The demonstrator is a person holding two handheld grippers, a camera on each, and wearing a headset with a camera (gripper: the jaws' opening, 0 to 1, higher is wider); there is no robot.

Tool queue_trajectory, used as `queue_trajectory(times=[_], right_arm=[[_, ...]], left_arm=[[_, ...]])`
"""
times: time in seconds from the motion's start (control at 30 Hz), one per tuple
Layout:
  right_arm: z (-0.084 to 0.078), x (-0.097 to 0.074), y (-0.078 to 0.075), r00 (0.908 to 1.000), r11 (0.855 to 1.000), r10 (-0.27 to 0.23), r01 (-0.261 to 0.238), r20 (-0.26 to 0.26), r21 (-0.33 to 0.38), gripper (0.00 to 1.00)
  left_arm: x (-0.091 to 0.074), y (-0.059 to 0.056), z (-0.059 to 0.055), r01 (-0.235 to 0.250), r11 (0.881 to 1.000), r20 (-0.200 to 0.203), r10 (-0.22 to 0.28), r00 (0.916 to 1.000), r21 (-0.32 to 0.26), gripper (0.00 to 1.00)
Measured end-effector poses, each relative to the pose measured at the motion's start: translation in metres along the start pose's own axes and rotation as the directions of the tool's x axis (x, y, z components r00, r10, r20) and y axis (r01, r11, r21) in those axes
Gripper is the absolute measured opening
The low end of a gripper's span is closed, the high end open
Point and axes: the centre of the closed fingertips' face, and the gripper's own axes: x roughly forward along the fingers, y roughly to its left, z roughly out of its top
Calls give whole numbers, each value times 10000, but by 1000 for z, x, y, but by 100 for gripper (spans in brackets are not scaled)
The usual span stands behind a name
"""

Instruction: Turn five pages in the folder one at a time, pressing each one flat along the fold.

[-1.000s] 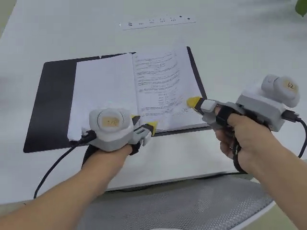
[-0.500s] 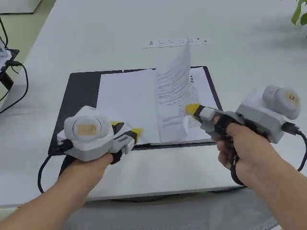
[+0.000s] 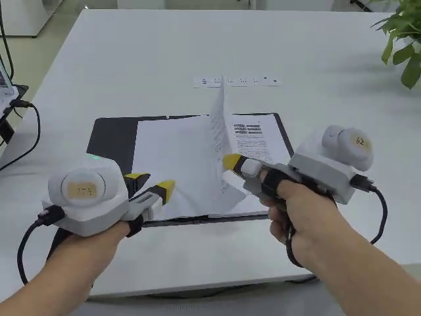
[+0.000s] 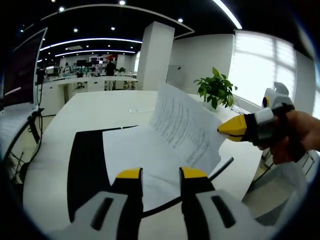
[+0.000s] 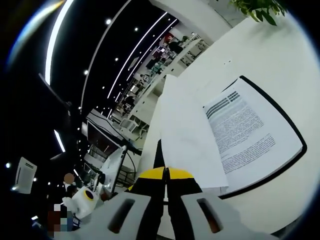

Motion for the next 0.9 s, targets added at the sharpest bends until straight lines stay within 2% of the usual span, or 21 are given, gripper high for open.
queue_trajectory(times=[0.23, 0.4, 0.57, 0.73, 0.9], right_arm=[[-17, 18, 16, 9994, 9978, -135, 114, -315, -647, 0], [-31, 37, 32, 9983, 9944, -10, -52, -586, -1054, 0], [-49, 56, 41, 9948, 9908, 0, -137, -1015, -1343, 0], [-68, 73, 46, 9892, 9869, -165, -73, -1456, -1609, 0], [-84, 89, 41, 9823, 9829, -492, 155, -1806, -1833, 0]], left_arm=[[-11, 18, 0, -135, 9996, 135, 139, 9998, -267, 26], [-20, 29, -1, -250, 9988, 210, 259, 9994, -430, 25], [-28, 43, -1, -402, 9972, 312, 422, 9986, -633, 25], [-37, 54, -3, -592, 9946, 442, 631, 9970, -849, 25], [-45, 63, -3, -763, 9916, 553, 824, 9951, -1047, 25]])
